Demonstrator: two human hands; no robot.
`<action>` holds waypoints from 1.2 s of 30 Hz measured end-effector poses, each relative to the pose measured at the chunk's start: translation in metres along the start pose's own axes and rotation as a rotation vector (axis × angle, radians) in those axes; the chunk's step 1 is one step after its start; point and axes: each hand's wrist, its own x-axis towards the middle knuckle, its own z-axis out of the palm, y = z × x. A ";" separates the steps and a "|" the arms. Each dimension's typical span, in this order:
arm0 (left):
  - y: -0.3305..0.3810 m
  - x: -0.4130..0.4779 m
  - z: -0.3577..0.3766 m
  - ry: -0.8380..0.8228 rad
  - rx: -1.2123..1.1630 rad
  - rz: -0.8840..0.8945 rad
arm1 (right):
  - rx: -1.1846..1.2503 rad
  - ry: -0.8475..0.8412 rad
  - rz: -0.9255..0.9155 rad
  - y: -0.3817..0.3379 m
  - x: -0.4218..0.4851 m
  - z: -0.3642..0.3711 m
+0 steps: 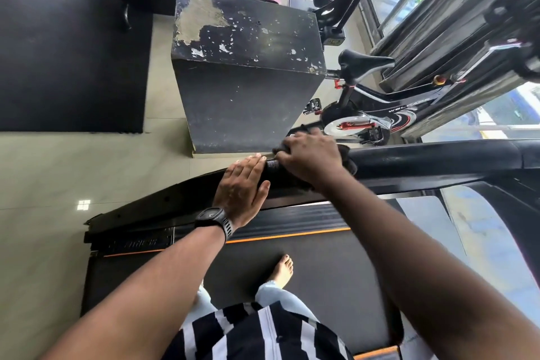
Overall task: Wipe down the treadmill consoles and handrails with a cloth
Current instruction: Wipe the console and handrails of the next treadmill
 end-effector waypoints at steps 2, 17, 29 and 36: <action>0.003 0.002 -0.001 -0.022 -0.007 0.009 | 0.070 0.028 0.139 0.013 -0.001 0.002; 0.020 0.000 0.000 -0.053 0.034 -0.042 | 0.060 0.199 0.281 0.029 -0.036 0.014; 0.027 0.003 0.000 -0.047 0.018 -0.063 | 0.036 0.134 0.136 0.042 -0.020 0.008; 0.031 0.001 0.001 -0.041 0.011 -0.070 | -0.021 0.324 0.036 0.009 -0.064 0.040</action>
